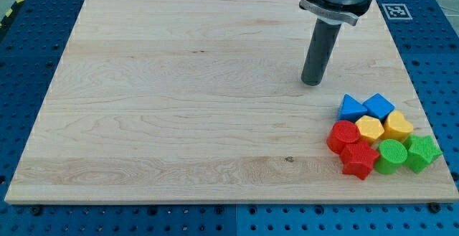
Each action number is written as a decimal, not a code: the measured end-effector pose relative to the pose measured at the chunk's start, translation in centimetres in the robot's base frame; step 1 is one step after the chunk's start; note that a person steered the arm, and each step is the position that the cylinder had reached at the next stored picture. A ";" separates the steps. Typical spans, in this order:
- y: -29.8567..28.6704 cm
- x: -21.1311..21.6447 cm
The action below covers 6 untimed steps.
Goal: Move your arm towards the green blocks
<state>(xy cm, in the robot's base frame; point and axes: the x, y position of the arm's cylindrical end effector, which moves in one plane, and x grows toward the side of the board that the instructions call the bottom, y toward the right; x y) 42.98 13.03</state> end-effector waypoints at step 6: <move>20.0 8.5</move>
